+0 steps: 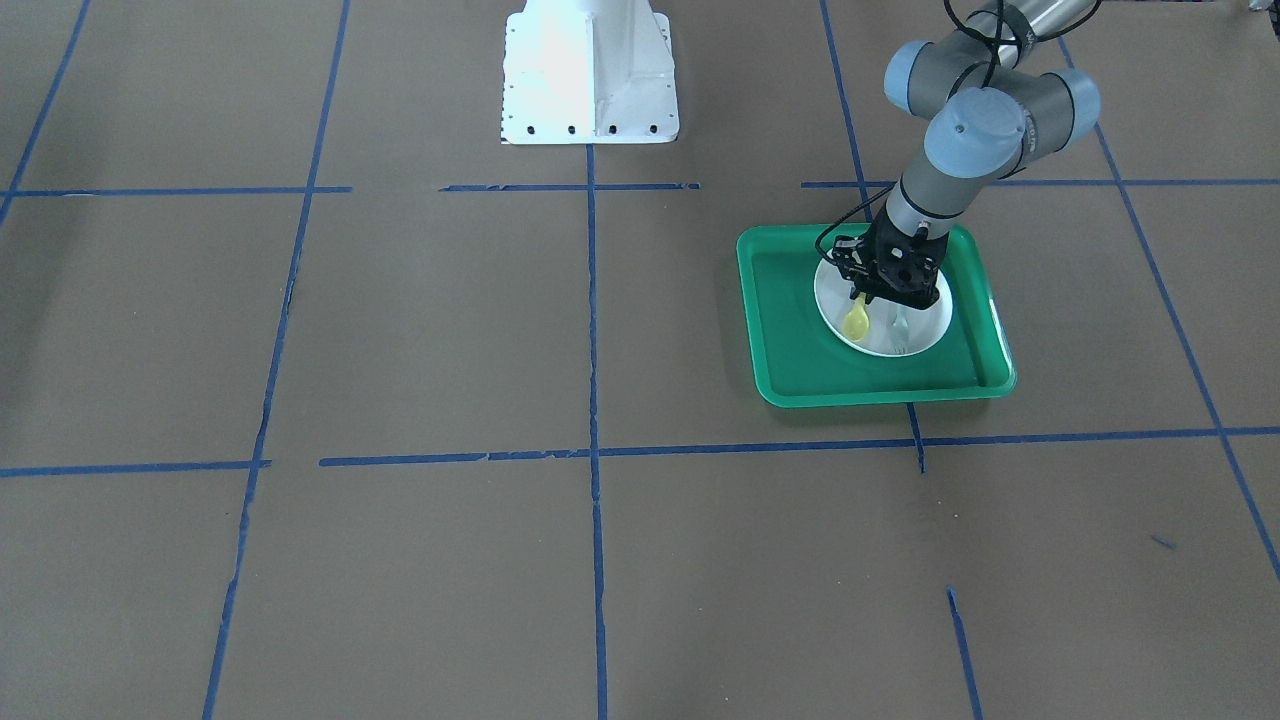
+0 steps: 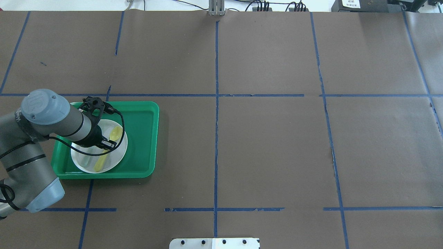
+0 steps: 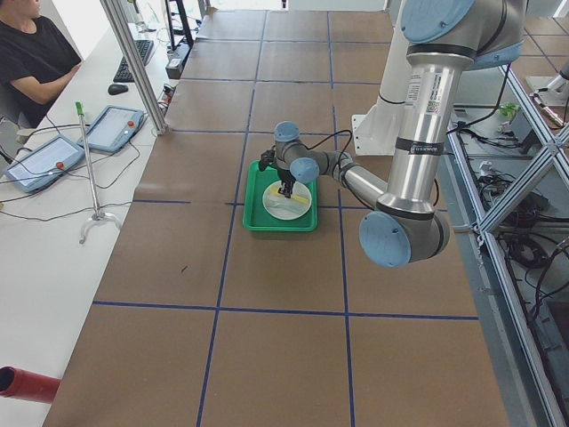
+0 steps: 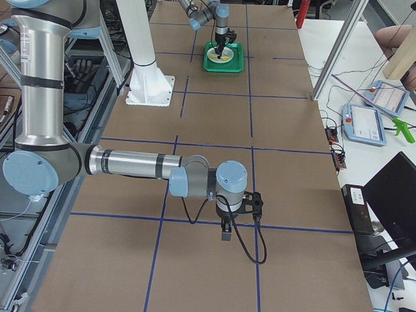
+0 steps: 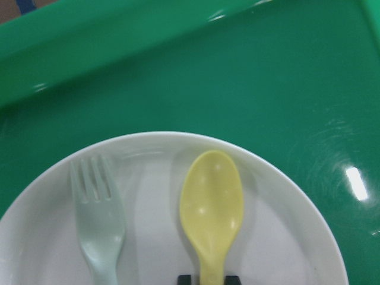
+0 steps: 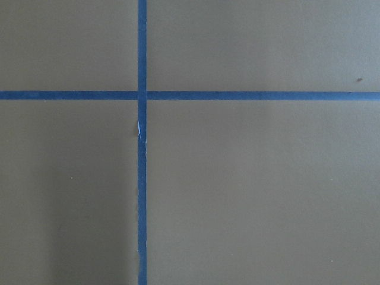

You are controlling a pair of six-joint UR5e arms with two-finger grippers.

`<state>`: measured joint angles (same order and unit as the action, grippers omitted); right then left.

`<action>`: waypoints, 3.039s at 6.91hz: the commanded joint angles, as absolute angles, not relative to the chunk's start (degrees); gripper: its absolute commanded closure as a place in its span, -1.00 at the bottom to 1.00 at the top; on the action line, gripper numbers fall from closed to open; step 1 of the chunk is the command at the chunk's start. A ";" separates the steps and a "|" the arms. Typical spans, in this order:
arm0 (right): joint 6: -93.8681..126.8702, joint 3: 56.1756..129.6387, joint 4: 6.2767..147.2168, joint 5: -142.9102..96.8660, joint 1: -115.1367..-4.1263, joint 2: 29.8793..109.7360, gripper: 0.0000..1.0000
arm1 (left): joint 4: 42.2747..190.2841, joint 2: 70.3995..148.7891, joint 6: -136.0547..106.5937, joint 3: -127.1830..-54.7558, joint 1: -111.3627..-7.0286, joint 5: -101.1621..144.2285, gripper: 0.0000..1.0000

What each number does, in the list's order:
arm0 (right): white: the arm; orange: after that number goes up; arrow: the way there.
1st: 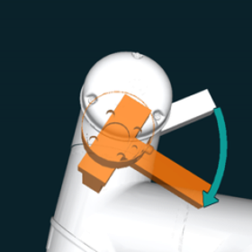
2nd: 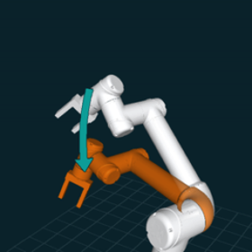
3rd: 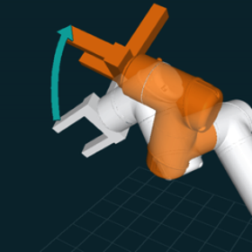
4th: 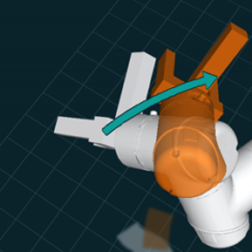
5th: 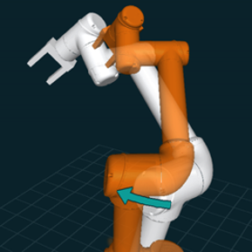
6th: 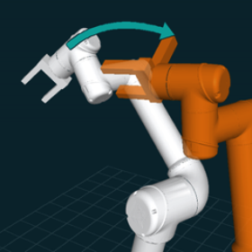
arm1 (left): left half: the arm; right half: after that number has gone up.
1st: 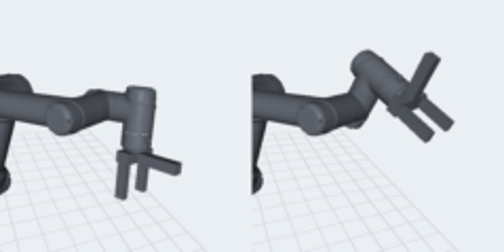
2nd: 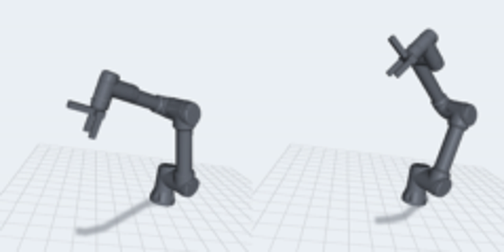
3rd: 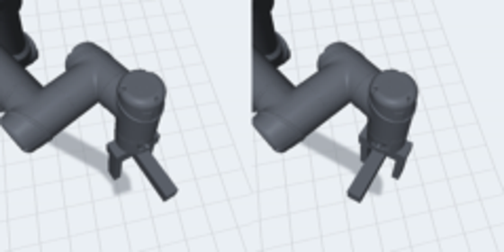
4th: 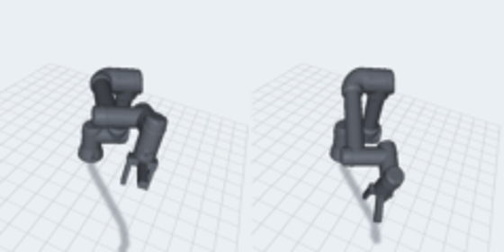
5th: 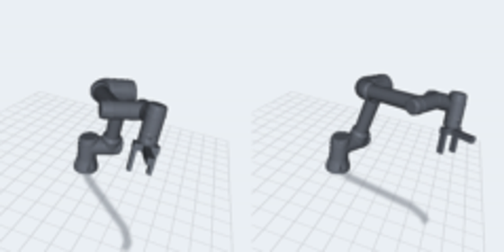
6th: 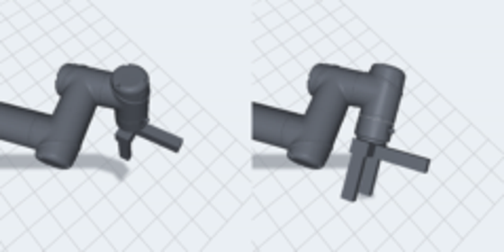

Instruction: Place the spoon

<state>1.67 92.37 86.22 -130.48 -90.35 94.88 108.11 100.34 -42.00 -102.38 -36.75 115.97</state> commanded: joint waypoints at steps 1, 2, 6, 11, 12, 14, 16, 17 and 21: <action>1.67 92.37 86.22 -130.52 -90.35 94.83 -1.00 | 107.84 101.07 -43.15 -104.13 -37.26 116.45 1.00; 1.67 92.29 86.22 -130.52 -90.35 94.83 -1.00 | 107.93 101.51 -48.37 -105.63 -38.92 116.63 1.00; 1.67 92.37 86.22 -130.52 -90.35 94.92 -1.00 | 108.46 112.03 -66.33 -96.64 -39.03 117.77 1.00; 1.67 92.37 86.22 -130.52 -90.35 94.83 -1.00 | 114.52 111.63 -69.35 -93.67 -38.76 119.95 -0.34; 1.67 92.37 86.22 -130.52 -90.35 94.92 -1.00 | 114.43 111.27 -69.00 -95.95 -40.94 120.67 -0.59; 1.67 92.37 86.22 -130.52 -90.35 94.83 -1.00 | 113.73 110.40 -63.07 -97.12 -53.11 125.99 -0.61; 1.67 92.37 86.22 -130.52 -90.35 94.83 -1.00 | 113.82 103.05 -47.12 -97.82 -64.19 131.28 -0.61; 1.67 92.37 86.22 -130.43 -90.35 94.83 -1.00 | 113.73 99.27 -37.97 -97.56 -69.21 133.40 -0.61; 1.67 92.37 86.22 -130.43 -90.35 94.83 -1.00 | 96.43 97.56 0.84 -88.87 -89.79 132.71 -0.58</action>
<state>1.67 92.37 86.22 -130.46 -90.35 94.85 99.94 97.72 -6.82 -90.83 -84.57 132.78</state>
